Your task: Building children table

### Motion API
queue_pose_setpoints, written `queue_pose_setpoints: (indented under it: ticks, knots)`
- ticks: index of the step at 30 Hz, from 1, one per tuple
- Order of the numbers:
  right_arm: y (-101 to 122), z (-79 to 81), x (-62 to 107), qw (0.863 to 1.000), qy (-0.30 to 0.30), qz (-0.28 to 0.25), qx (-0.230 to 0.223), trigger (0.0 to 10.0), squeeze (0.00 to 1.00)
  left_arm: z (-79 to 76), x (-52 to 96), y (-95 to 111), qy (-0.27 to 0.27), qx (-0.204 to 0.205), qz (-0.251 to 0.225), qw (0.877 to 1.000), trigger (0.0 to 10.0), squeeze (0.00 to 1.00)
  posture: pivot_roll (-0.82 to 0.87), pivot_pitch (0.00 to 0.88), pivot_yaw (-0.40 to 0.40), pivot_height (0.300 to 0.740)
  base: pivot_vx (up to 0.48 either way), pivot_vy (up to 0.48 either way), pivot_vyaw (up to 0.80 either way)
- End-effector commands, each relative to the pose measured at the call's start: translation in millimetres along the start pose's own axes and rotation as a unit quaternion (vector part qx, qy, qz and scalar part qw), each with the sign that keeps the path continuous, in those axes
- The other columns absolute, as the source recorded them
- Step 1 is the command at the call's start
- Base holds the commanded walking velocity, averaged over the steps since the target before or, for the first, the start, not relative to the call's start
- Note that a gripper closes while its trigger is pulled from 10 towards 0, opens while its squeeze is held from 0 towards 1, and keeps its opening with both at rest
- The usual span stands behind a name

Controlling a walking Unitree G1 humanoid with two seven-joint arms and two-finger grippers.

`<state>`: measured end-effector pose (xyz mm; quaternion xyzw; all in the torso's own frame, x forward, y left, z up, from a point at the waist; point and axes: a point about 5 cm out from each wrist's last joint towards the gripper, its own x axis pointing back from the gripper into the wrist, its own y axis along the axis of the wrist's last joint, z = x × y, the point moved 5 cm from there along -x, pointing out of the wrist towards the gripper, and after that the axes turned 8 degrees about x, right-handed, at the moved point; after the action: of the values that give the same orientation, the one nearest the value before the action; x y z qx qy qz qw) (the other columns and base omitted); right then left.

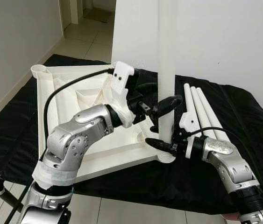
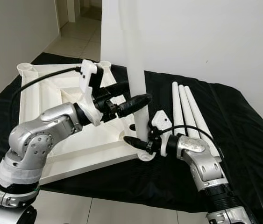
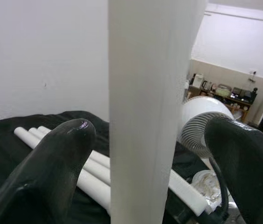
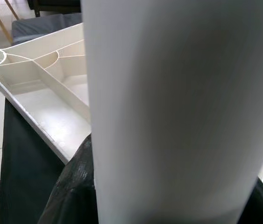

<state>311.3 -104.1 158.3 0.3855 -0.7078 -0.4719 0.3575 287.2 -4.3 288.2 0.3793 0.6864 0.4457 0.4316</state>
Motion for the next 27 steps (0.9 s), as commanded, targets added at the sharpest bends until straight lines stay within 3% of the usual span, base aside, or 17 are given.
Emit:
queue_pose_setpoints:
  ticks: [1,13,14,15,16,17,27]
  knots:
    - [4,0.7,0.1,1.0,0.011,0.005,0.014,10.0,0.0,-13.6,-3.1,2,-0.055,-0.002,0.007,0.998,10.0,0.0,0.02,0.0,-0.096,0.74,0.0,0.0,0.0]
    - [-1,9.7,1.1,0.999,0.041,0.02,0.012,10.0,0.0,-15.4,-4.6,8,-0.057,-0.003,-0.001,0.998,10.0,0.0,0.03,0.0,-0.097,0.74,0.0,0.0,0.0]
    - [-2,9.2,0.8,0.999,0.042,0.022,0.013,10.0,0.0,-16.8,-3.9,10,-0.058,-0.01,-0.006,0.998,8.0,0.0,0.03,0.0,-0.097,0.74,0.0,0.0,0.0]
    - [-2,9.0,0.2,0.999,0.043,0.023,0.014,10.0,0.0,-17.2,-3.3,9,-0.058,-0.01,-0.003,0.998,2.0,0.0,0.03,0.0,-0.097,0.74,0.0,0.0,0.0]
    - [-2,8.9,-0.2,0.999,0.043,0.024,0.014,10.0,0.0,-17.5,-2.9,9,-0.059,-0.01,-0.001,0.998,2.0,0.0,0.03,0.0,-0.097,0.74,0.0,0.0,0.0]
    - [-2,9.1,-0.4,0.999,0.046,0.025,0.013,10.0,0.0,-17.0,-1.9,9,-0.055,-0.008,0.001,0.998,0.0,0.0,0.03,0.0,-0.101,0.74,0.0,0.0,0.0]
    - [1,2.9,-0.1,0.999,0.044,0.024,0.013,10.0,0.0,-13.6,-0.4,14,-0.049,-0.01,-0.007,0.999,0.0,0.0,0.03,0.0,-0.108,0.74,0.0,0.0,0.0]
